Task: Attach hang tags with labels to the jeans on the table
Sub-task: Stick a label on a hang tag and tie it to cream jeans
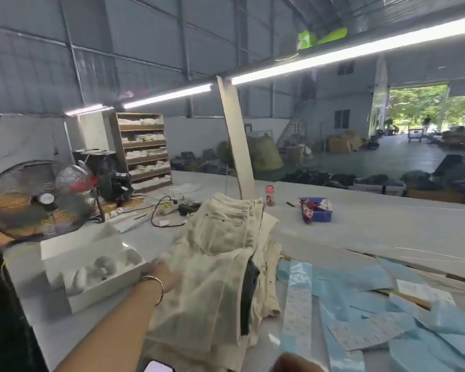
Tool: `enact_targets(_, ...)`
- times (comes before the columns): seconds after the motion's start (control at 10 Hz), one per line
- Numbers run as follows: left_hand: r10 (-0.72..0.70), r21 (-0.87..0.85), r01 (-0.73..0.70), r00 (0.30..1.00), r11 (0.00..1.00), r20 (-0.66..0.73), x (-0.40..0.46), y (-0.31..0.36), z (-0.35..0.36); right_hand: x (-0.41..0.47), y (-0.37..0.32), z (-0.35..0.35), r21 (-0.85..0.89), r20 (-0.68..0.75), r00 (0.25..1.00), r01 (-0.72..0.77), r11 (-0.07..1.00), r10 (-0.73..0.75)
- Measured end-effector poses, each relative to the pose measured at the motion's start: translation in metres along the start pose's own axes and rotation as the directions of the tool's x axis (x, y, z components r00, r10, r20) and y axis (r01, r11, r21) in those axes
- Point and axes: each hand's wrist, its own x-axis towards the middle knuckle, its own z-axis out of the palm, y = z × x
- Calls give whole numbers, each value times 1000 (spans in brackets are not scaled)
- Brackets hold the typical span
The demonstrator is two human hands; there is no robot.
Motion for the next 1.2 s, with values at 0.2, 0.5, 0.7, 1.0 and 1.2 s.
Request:
enact_targets(0.2, -17, 100, 2, 989, 995, 149, 35, -71, 47, 130, -115, 70, 92, -130, 989, -54, 994, 65)
enact_targets(0.5, -98, -152, 108, 993, 982, 72, 70, -72, 33, 225, -127, 93, -180, -298, 902, -376, 909, 314)
enact_targets(0.7, -28, -449, 128, 974, 884, 223, 74, -57, 4, 246, -144, 111, -87, -212, 922, -348, 933, 324)
enact_targets(1.0, -99, -490, 103, 995, 866, 33, 76, -95, -5, 219, -156, 61, 686, -33, 929, -247, 684, 368)
enact_targets(1.2, 5, -647, 326, 891, 689, 454, 50, -57, 37, 183, -147, 27, 584, 215, 932, -363, 726, 292)
